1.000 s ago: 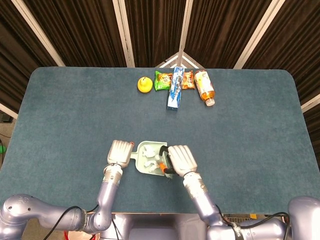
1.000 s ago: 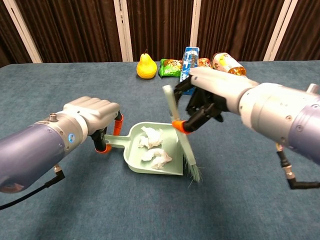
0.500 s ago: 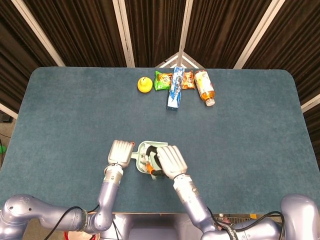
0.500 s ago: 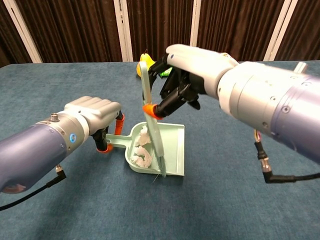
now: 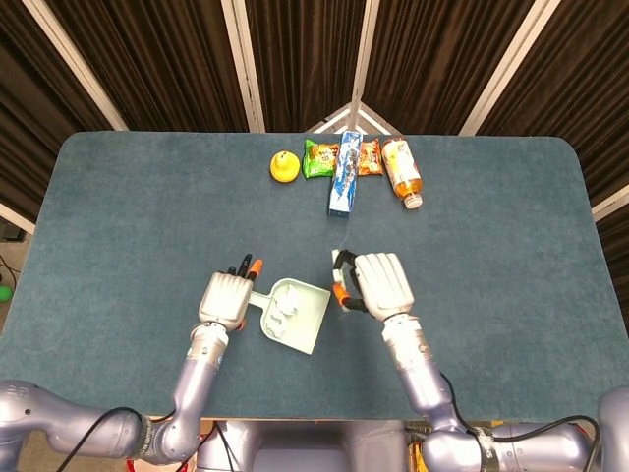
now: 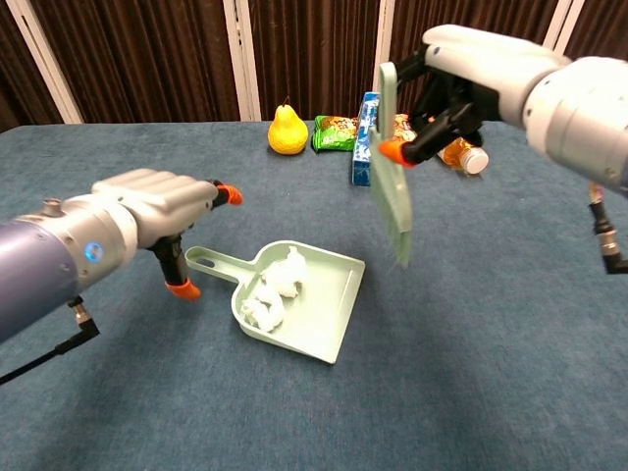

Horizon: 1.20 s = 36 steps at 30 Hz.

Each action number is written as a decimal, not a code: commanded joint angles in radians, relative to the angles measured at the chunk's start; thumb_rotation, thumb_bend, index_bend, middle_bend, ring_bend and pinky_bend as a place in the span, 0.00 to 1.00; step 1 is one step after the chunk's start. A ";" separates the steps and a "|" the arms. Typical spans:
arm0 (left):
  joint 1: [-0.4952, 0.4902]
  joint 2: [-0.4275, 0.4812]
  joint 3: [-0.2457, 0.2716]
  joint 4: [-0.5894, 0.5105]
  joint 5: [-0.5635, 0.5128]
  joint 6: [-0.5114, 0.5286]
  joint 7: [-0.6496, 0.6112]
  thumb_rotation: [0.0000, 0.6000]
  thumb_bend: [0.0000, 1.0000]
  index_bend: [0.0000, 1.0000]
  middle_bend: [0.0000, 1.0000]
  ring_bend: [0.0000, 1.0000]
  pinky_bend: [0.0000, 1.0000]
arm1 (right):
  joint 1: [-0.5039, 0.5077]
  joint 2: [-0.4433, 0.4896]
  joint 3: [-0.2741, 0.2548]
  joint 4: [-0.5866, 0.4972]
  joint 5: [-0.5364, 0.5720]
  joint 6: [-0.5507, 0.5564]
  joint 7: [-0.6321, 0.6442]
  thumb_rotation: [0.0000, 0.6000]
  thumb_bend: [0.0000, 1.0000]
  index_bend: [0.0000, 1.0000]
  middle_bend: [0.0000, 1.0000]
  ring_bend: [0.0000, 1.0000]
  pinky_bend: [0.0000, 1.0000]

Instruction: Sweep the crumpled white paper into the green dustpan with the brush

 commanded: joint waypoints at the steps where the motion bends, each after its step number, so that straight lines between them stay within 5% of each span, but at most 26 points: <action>1: 0.030 0.062 0.033 -0.036 0.085 0.010 -0.054 1.00 0.00 0.00 0.00 0.24 0.39 | -0.019 0.034 -0.025 0.045 -0.052 -0.002 0.014 1.00 0.67 0.87 0.90 0.95 0.81; 10: 0.136 0.238 0.098 -0.106 0.253 0.010 -0.263 1.00 0.00 0.00 0.00 0.22 0.38 | -0.076 0.133 -0.095 0.195 -0.133 -0.014 0.034 1.00 0.67 0.87 0.90 0.95 0.81; 17: 0.233 0.354 0.171 -0.112 0.397 0.026 -0.418 1.00 0.00 0.00 0.00 0.21 0.37 | -0.103 0.107 -0.146 0.343 -0.192 0.020 -0.047 1.00 0.67 0.86 0.90 0.94 0.81; 20: 0.268 0.383 0.191 -0.107 0.441 0.027 -0.480 1.00 0.00 0.00 0.00 0.20 0.37 | -0.111 0.080 -0.161 0.334 -0.160 0.002 -0.089 1.00 0.67 0.59 0.72 0.74 0.71; 22: 0.286 0.399 0.203 -0.103 0.466 0.023 -0.507 1.00 0.00 0.00 0.00 0.19 0.37 | -0.110 0.077 -0.181 0.297 -0.138 -0.029 -0.128 1.00 0.59 0.21 0.40 0.43 0.56; 24: 0.300 0.408 0.210 -0.100 0.490 0.024 -0.527 1.00 0.00 0.00 0.00 0.16 0.35 | -0.109 0.076 -0.185 0.251 -0.104 -0.054 -0.148 1.00 0.47 0.04 0.20 0.22 0.40; 28: 0.330 0.425 0.223 -0.102 0.533 0.025 -0.565 1.00 0.00 0.00 0.00 0.09 0.30 | -0.107 0.066 -0.168 0.149 -0.035 -0.080 -0.156 1.00 0.32 0.00 0.00 0.00 0.14; 36: 0.390 0.466 0.243 -0.110 0.632 0.043 -0.641 1.00 0.00 0.00 0.00 0.05 0.26 | -0.119 0.114 -0.156 -0.027 -0.037 -0.086 -0.100 1.00 0.26 0.00 0.00 0.00 0.09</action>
